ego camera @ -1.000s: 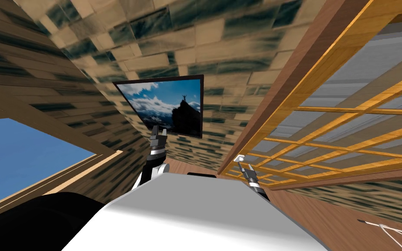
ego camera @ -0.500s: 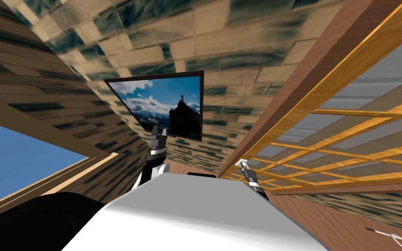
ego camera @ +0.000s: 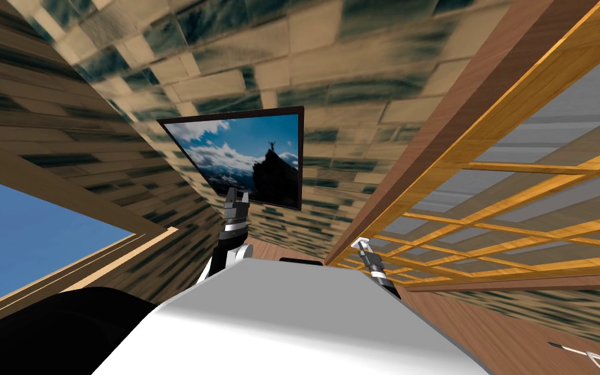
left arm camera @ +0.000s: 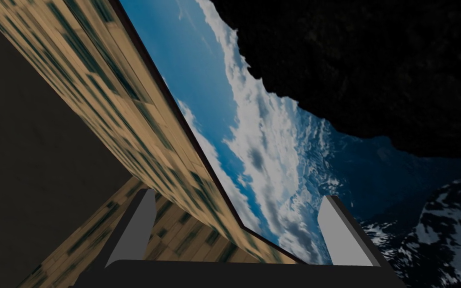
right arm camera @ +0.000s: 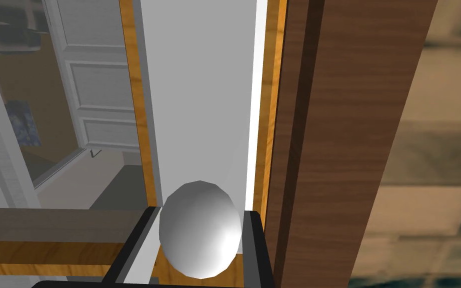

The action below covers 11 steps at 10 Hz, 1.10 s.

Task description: Pull the door open

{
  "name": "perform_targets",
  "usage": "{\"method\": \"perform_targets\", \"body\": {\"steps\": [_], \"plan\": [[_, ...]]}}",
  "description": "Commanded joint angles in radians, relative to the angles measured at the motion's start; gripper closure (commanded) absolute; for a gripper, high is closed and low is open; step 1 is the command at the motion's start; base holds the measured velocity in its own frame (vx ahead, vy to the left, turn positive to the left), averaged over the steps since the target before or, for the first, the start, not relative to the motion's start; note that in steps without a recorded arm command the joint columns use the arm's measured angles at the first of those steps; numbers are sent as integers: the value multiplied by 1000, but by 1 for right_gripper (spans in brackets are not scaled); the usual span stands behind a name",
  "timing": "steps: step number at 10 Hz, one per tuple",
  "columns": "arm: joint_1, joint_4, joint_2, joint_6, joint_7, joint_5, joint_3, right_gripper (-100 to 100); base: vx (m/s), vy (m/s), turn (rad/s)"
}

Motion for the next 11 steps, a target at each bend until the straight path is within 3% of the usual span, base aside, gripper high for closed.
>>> {"method": "perform_targets", "body": {"steps": [1, 6, 11], "plan": [[-5, 3, 0, 2, -41, -12, 7, 100, -56, -22, 51], [-12, 2, 2, 10, -131, -40, 23, 100, -53, -11, 30], [-23, 0, 4, 22, -262, -79, 46, 100, -54, -17, 39]]}}
